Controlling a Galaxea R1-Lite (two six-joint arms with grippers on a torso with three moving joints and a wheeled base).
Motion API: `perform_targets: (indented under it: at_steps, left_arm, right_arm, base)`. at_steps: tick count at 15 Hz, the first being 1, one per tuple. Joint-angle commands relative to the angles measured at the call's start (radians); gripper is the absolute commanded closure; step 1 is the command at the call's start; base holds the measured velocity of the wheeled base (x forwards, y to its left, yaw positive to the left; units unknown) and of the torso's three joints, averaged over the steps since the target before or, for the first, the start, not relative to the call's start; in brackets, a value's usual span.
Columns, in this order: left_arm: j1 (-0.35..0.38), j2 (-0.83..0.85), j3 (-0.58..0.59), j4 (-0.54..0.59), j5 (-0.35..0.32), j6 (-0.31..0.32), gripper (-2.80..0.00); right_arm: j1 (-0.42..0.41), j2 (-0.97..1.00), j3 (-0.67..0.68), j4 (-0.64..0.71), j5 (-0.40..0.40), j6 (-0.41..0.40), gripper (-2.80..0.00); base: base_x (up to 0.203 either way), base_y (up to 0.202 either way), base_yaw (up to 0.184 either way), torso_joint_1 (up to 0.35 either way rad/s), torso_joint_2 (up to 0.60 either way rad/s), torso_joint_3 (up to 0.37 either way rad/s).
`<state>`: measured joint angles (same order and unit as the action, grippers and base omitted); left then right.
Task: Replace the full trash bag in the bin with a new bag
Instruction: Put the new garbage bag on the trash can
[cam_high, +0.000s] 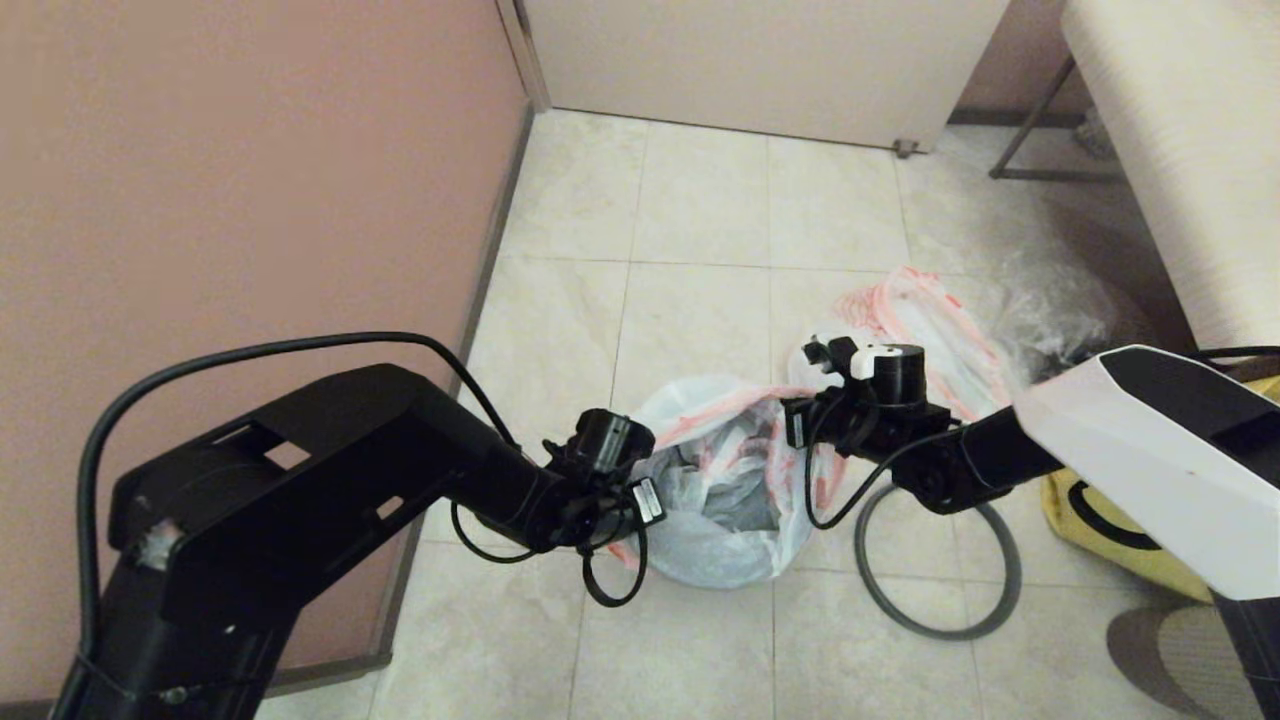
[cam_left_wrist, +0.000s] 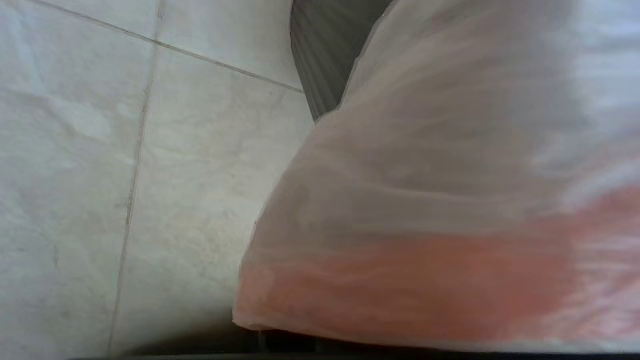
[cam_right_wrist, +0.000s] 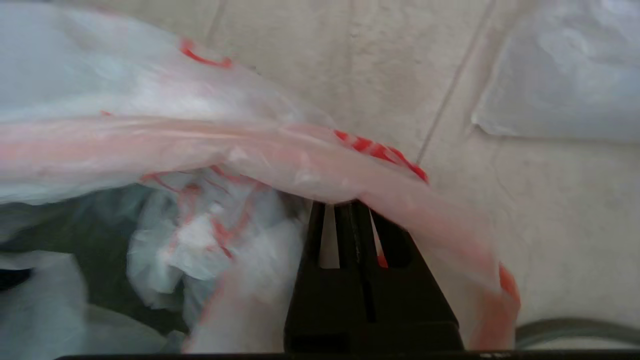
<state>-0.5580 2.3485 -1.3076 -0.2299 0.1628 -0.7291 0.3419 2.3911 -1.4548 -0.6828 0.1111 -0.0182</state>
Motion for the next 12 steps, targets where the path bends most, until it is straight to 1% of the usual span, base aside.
perform_targets:
  at_steps: [1,3,6,10,12]
  left_arm:
    - [-0.007,-0.006,0.011,-0.001,-0.009,-0.004,0.00]
    - [-0.010,-0.025,0.033,0.002,-0.025,0.002,0.00]
    - [-0.014,-0.026,0.034,0.003,-0.025,0.025,0.00]
    - [-0.036,-0.027,0.050,-0.002,-0.038,0.028,0.00]
    - [-0.040,-0.026,0.048,-0.003,-0.042,0.033,0.00]
  right_arm:
    - [-0.001,-0.026,-0.002,0.008,0.018,-0.006,0.00]
    - [0.002,-0.036,-0.020,0.073,0.050,-0.033,0.00]
    - [0.008,-0.032,-0.065,0.122,0.053,-0.063,0.00]
    - [0.028,0.020,-0.209,0.204,0.052,-0.085,0.00]
    - [0.035,0.050,-0.291,0.261,0.051,-0.108,0.00]
  base:
    - [0.000,0.000,0.000,0.000,0.00,0.000]
    - [0.000,0.000,0.000,0.000,0.00,0.000]
    - [0.000,0.000,0.000,0.000,0.00,0.000]
    - [0.000,0.000,0.000,0.000,0.00,0.000]
    - [0.000,0.000,0.000,0.000,0.00,0.000]
